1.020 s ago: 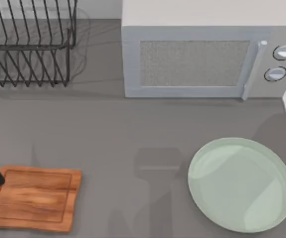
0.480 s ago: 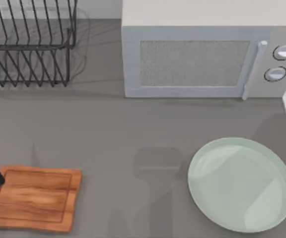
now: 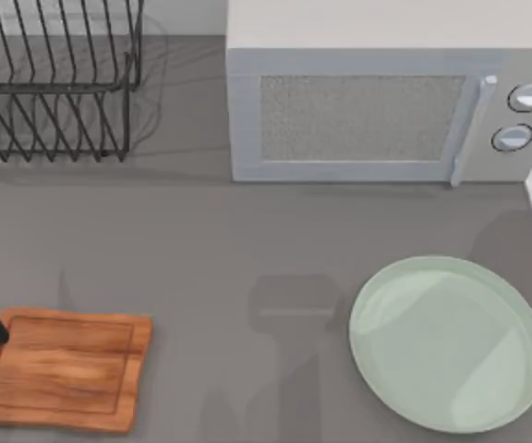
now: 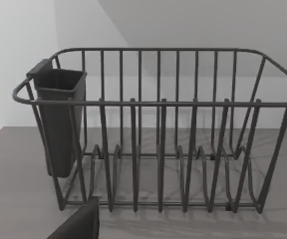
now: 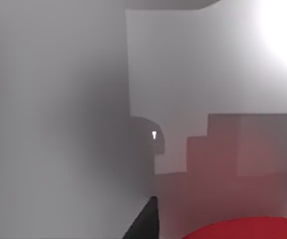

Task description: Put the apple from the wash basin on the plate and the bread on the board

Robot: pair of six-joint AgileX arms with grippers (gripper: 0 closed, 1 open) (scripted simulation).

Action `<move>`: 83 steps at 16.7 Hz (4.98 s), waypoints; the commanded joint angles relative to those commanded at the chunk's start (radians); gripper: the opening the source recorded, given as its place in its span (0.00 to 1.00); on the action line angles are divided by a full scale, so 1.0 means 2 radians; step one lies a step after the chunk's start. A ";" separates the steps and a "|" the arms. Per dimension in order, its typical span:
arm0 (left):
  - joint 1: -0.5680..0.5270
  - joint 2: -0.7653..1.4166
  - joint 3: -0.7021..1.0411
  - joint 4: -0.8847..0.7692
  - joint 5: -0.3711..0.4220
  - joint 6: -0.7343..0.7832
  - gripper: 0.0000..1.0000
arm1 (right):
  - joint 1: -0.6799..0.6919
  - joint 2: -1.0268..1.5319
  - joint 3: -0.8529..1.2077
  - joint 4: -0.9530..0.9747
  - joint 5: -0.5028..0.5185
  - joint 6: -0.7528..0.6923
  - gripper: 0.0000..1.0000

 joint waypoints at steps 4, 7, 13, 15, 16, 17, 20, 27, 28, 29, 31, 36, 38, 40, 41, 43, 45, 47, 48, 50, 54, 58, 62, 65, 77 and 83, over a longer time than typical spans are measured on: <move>0.000 0.000 0.000 0.000 0.000 0.000 1.00 | 0.000 -0.040 0.029 -0.077 0.000 -0.001 0.00; 0.000 0.000 0.000 0.000 0.000 0.000 1.00 | 0.000 -0.075 0.053 -0.134 -0.001 -0.001 0.00; 0.000 0.000 0.000 0.000 0.000 0.000 1.00 | 0.000 -0.084 0.058 -0.145 -0.001 0.000 0.00; 0.000 0.000 0.000 0.000 0.000 0.000 1.00 | 0.006 -0.097 0.059 -0.150 0.000 0.008 0.00; 0.000 0.000 0.000 0.000 0.000 0.000 1.00 | 0.013 -0.106 0.055 -0.156 0.001 0.017 0.00; 0.000 0.000 0.000 0.000 0.000 0.000 1.00 | 0.021 -0.116 0.049 -0.162 0.002 0.027 0.00; 0.000 0.000 0.000 0.000 0.000 0.000 1.00 | 0.055 -0.151 0.020 -0.188 0.006 0.072 0.00; 0.000 0.000 0.000 0.000 0.000 0.000 1.00 | 0.184 -0.242 -0.062 -0.255 0.011 0.215 0.00; 0.000 0.000 0.000 0.000 0.000 0.000 1.00 | 0.206 -0.254 -0.070 -0.262 0.011 0.236 0.00; 0.000 0.000 0.000 0.000 0.000 0.000 1.00 | 0.229 -0.265 -0.076 -0.267 0.011 0.257 0.00; 0.000 0.000 0.000 0.000 0.000 0.000 1.00 | 0.274 -0.284 -0.083 -0.274 0.010 0.295 0.00; 0.000 0.000 0.000 0.000 0.000 0.000 1.00 | 0.366 -0.318 -0.082 -0.277 0.005 0.365 0.00; 0.000 0.000 0.000 0.000 0.000 0.000 1.00 | 0.384 -0.324 -0.080 -0.276 0.004 0.378 0.00; 0.000 0.000 0.000 0.000 0.000 0.000 1.00 | 0.387 -0.325 -0.079 -0.275 0.004 0.380 0.00; 0.000 0.000 0.000 0.000 0.000 0.000 1.00 | 0.387 -0.325 -0.079 -0.275 0.004 0.380 0.00; 0.000 0.000 0.000 0.000 0.000 0.000 1.00 | 0.387 -0.325 -0.079 -0.275 0.004 0.380 0.00; 0.000 0.000 0.000 0.000 0.000 0.000 1.00 | 0.387 -0.325 -0.079 -0.275 0.004 0.380 0.15; 0.000 0.000 0.000 0.000 0.000 0.000 1.00 | 0.387 -0.325 -0.079 -0.275 0.004 0.380 0.30; 0.000 0.000 0.000 0.000 0.000 0.000 1.00 | 0.387 -0.325 -0.079 -0.275 0.004 0.380 0.38; 0.000 0.000 0.000 0.000 0.000 0.000 1.00 | 0.387 -0.325 -0.079 -0.275 0.004 0.380 0.53; 0.000 0.000 0.000 0.000 0.000 0.000 1.00 | 0.387 -0.325 -0.079 -0.275 0.004 0.380 0.83; 0.000 0.000 0.000 0.000 0.000 0.000 1.00 | 0.387 -0.325 -0.079 -0.275 0.004 0.380 1.00; 0.000 0.000 0.000 0.000 0.000 0.000 1.00 | 0.387 -0.325 -0.079 -0.275 0.004 0.380 1.00; 0.000 0.000 0.000 0.000 0.000 0.000 1.00 | 0.387 -0.324 -0.079 -0.275 0.004 0.380 1.00; 0.000 0.000 0.000 0.000 0.000 0.000 1.00 | 0.295 -0.641 -0.316 -0.063 0.004 0.286 1.00; 0.000 0.000 0.000 0.000 0.000 0.000 1.00 | 0.207 -0.941 -0.542 0.138 0.004 0.196 1.00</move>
